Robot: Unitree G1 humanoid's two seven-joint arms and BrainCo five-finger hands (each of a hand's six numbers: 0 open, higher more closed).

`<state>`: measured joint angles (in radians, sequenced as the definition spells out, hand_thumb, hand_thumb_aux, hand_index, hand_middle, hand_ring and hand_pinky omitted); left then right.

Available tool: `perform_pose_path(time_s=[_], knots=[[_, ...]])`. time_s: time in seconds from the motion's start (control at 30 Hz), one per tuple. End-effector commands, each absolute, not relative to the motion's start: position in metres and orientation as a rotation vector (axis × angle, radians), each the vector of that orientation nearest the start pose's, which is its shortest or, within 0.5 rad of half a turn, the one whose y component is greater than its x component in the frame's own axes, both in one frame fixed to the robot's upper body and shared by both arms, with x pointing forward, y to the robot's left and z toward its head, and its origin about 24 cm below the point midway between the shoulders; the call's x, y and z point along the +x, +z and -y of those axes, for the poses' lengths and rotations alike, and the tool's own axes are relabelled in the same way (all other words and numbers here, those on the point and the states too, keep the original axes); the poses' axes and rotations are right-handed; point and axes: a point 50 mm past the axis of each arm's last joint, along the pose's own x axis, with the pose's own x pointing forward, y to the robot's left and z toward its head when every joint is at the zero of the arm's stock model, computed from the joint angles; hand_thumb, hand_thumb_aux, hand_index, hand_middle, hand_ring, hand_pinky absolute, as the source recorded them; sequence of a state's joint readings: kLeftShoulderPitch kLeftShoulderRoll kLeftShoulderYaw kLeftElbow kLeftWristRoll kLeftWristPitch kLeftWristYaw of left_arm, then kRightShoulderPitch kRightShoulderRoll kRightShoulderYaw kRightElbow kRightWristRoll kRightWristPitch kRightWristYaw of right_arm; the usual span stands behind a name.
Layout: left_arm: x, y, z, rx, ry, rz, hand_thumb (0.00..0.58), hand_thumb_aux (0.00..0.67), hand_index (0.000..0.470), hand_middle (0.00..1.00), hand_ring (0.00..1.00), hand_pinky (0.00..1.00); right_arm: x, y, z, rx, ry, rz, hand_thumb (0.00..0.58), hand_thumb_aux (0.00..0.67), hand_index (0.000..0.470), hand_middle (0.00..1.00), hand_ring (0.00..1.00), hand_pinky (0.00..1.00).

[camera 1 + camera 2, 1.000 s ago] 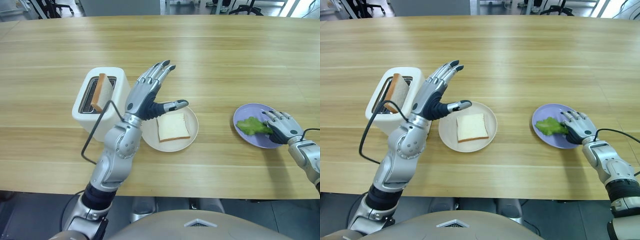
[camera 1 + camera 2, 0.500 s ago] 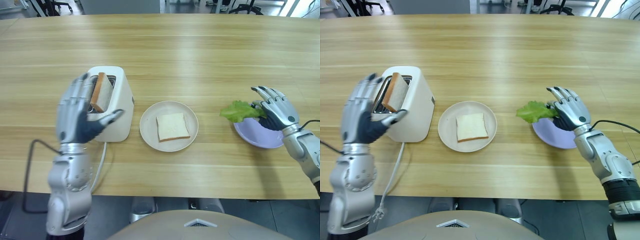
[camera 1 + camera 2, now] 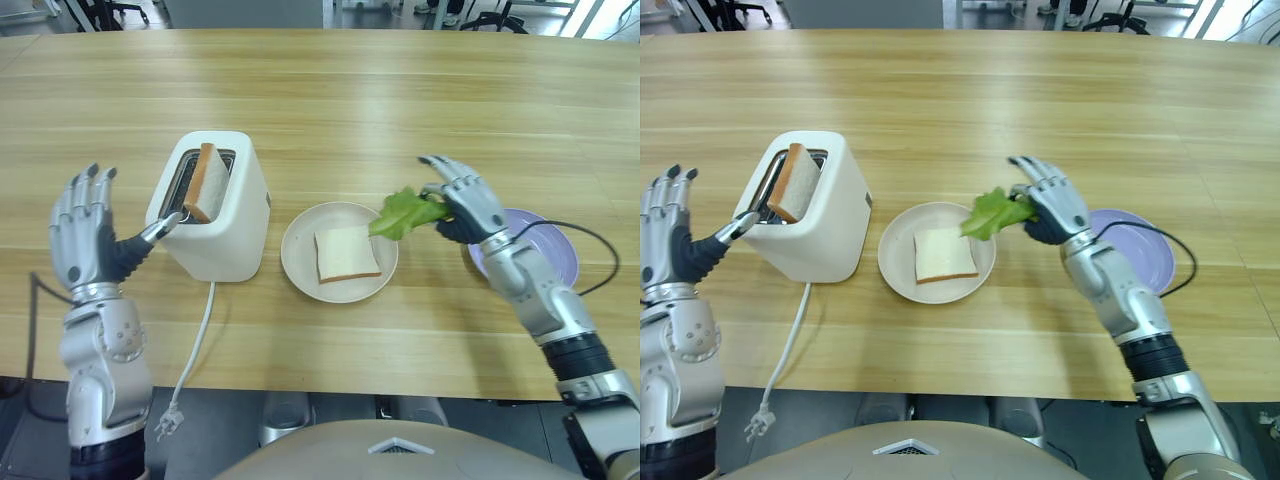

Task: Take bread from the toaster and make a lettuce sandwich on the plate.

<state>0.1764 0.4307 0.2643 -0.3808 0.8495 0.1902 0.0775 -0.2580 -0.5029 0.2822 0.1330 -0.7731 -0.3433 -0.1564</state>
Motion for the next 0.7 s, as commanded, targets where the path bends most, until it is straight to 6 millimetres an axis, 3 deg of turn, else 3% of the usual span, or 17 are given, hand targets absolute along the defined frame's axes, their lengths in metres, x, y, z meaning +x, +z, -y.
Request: perform_pose_path(time_s=[0.03,0.23,0.4,0.53,0.57,0.6,0.63,0.7], knots=[[0.225,0.12,-0.269,1.347,0.395,-0.003,0.0,0.0,0.0,0.0,0.0,0.0,0.286,0.086,0.126,-1.205,0.387,0.56,0.58,0.67,0.46,0.0,0.0,0.0],[0.242,0.116,-0.25,1.372,0.288,-0.028,0.0,0.0,0.0,0.0,0.0,0.0,0.29,0.08,0.103,-1.172,0.456,0.57,0.58,0.67,0.46,0.0,0.0,0.0],[0.245,0.094,-0.256,1.397,0.207,-0.218,0.0,0.0,0.0,0.0,0.0,0.0,0.291,0.083,0.092,-1.142,0.465,0.594,0.58,0.67,0.46,0.0,0.0,0.0],[0.244,0.087,-0.262,1.4,0.199,-0.282,0.0,0.0,0.0,0.0,0.0,0.0,0.293,0.084,0.082,-1.128,0.483,0.612,0.58,0.67,0.46,0.0,0.0,0.0],[0.244,0.086,-0.262,1.397,0.198,-0.283,0.449,0.352,0.242,0.0,0.0,0.0,0.295,0.083,0.081,-1.128,0.488,0.612,0.58,0.67,0.46,0.0,0.0,0.0],[0.245,0.086,-0.262,1.393,0.19,-0.284,0.449,0.352,0.242,0.0,0.0,0.0,0.296,0.081,0.079,-1.131,0.492,0.609,0.58,0.67,0.46,0.0,0.0,0.0],[0.246,0.087,-0.261,1.387,0.192,-0.274,0.58,0.67,0.46,0.0,0.0,0.0,0.299,0.078,0.078,-1.134,0.495,0.603,0.58,0.67,0.46,0.0,0.0,0.0],[0.248,0.088,-0.261,1.37,0.194,-0.26,0.58,0.67,0.46,0.0,0.0,0.0,0.303,0.07,0.077,-1.147,0.507,0.58,0.58,0.67,0.46,0.0,0.0,0.0]])
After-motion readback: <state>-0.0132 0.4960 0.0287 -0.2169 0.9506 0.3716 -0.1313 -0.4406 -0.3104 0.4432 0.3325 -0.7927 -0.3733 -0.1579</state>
